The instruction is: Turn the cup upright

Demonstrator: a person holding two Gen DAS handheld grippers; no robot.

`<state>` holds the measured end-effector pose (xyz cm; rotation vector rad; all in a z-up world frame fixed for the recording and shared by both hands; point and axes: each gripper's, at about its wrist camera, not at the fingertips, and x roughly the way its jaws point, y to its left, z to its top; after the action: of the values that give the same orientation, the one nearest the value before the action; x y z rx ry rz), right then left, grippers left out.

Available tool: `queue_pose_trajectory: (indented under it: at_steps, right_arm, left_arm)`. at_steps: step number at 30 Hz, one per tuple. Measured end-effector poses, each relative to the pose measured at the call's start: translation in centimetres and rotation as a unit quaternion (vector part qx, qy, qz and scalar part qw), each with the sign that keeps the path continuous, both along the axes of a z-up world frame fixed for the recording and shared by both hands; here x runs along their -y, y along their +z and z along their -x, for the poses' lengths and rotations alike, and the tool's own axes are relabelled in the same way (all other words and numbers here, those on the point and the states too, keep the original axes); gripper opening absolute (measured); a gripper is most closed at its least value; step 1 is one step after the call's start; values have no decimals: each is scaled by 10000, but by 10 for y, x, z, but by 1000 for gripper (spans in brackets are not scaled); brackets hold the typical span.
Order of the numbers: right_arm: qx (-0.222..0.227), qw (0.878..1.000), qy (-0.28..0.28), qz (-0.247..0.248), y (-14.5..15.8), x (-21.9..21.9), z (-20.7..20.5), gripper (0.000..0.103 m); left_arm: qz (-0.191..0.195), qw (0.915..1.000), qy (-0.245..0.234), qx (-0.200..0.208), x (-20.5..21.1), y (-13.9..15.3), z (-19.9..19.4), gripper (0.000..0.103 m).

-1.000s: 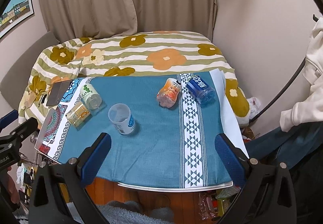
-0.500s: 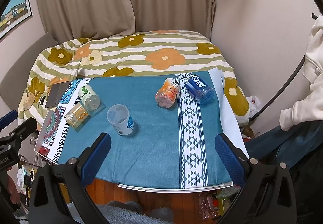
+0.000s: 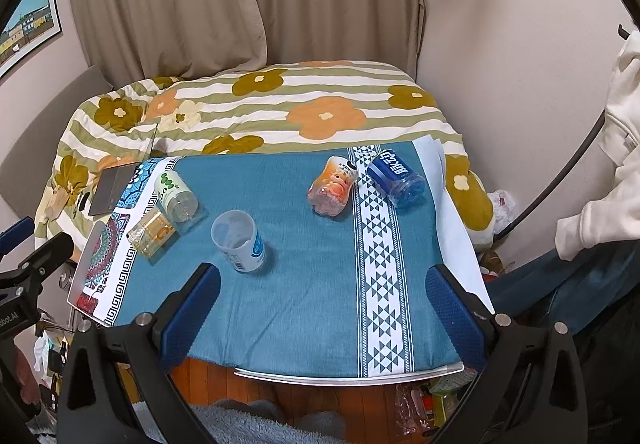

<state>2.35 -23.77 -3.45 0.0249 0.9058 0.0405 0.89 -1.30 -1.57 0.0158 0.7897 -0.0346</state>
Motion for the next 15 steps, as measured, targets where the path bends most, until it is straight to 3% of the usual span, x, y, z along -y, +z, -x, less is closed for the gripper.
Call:
queue_pose_trajectory:
  at_steps: [15]
  right_arm:
    - [-7, 10000, -6, 4, -1, 0, -1, 102]
  left_arm:
    - [-46, 9999, 87, 52, -11, -2, -9, 103]
